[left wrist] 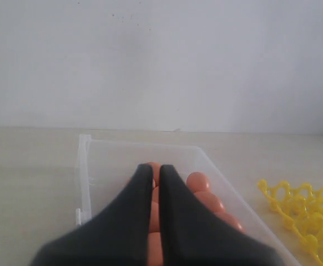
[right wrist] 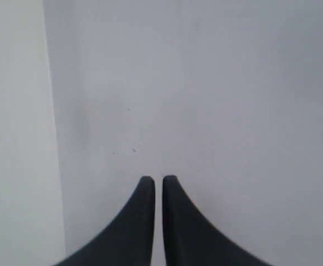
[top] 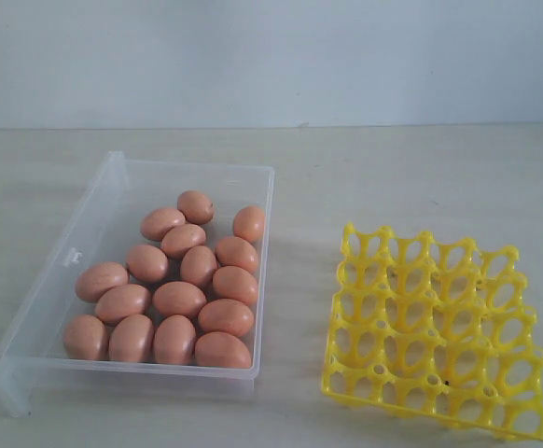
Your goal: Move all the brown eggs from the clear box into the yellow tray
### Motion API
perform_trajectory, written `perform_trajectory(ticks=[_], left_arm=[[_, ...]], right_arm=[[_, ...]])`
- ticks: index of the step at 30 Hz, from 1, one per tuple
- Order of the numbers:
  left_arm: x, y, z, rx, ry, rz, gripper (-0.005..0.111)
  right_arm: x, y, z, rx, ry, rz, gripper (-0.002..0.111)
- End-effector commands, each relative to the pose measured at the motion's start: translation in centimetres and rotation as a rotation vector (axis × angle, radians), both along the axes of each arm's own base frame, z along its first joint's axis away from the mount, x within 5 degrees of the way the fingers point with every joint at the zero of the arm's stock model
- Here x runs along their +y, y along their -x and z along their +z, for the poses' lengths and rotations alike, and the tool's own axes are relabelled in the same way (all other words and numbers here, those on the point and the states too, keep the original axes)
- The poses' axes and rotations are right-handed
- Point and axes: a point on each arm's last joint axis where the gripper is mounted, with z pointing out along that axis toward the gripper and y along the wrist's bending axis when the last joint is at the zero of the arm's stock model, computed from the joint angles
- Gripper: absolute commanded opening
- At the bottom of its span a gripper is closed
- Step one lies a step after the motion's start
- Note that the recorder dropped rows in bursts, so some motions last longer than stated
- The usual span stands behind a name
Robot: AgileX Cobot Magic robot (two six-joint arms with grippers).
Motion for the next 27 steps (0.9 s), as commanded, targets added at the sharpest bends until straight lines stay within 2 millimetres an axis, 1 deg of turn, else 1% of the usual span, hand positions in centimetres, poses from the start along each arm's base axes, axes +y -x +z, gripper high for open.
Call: perform_trajectory(ticks=[1, 4, 7, 8, 10, 13, 14, 16, 17, 19, 20, 22, 23, 25, 26, 27], left_arm=[[0.0, 0.0, -0.1, 0.003, 0.01, -0.008, 0.004], [0.0, 0.0, -0.1, 0.003, 0.01, -0.008, 0.004], [0.0, 0.0, -0.1, 0.003, 0.01, -0.008, 0.004], [0.0, 0.0, -0.1, 0.003, 0.01, -0.008, 0.004], [0.0, 0.0, -0.1, 0.003, 0.01, -0.008, 0.004], [0.0, 0.0, -0.1, 0.003, 0.01, -0.008, 0.004], [0.0, 0.0, 0.0, 0.001, 0.011, -0.009, 0.004], [-0.1, 0.0, 0.0, -0.002, 0.011, -0.009, 0.004], [-0.1, 0.0, 0.0, -0.002, 0.011, -0.009, 0.004], [-0.1, 0.0, 0.0, -0.002, 0.011, -0.009, 0.004], [-0.1, 0.0, 0.0, -0.002, 0.011, -0.009, 0.004], [-0.1, 0.0, 0.0, -0.002, 0.011, -0.009, 0.004], [-0.1, 0.0, 0.0, -0.002, 0.011, -0.009, 0.004], [-0.1, 0.0, 0.0, -0.002, 0.011, -0.009, 0.004], [-0.1, 0.0, 0.0, -0.002, 0.011, -0.009, 0.004], [-0.1, 0.0, 0.0, -0.002, 0.011, -0.009, 0.004]], right_arm=[[0.4, 0.9, 0.7, -0.093, -0.035, 0.091, 0.0], [0.4, 1.0, 0.8, -0.1, -0.056, 0.106, 0.0], [-0.2, 0.8, 1.0, -0.064, -0.158, 0.103, 0.0], [-0.4, 0.7, 1.5, -0.038, -0.185, 0.086, 0.0], [-0.6, 0.6, 3.3, -0.018, -0.105, 0.005, 0.0], [0.0, 0.0, 7.1, 0.021, 0.084, -0.049, 0.0], [0.2, -0.5, 8.5, 0.049, 0.125, -0.056, 0.0], [0.7, -2.4, 11.0, 0.12, 0.199, -0.056, 0.0], [1.0, -3.7, 12.2, 0.156, 0.228, -0.052, 0.0], [1.7, -6.7, 13.8, 0.263, 0.284, -0.026, 0.0], [2.0, -8.0, 14.3, 0.318, 0.295, 0.003, 0.0], [3.2, -11.4, 15.1, 0.449, 0.291, 0.107, 0.0], [3.8, -12.8, 15.2, 0.485, 0.297, 0.15, 0.0], [5.1, -16.1, 15.1, 0.581, 0.301, 0.278, 0.0], [5.6, -17.4, 15.2, 0.61, 0.3, 0.32, 0.0], [6.1, -19.1, 14.8, 0.652, 0.299, 0.363, 0.0]])
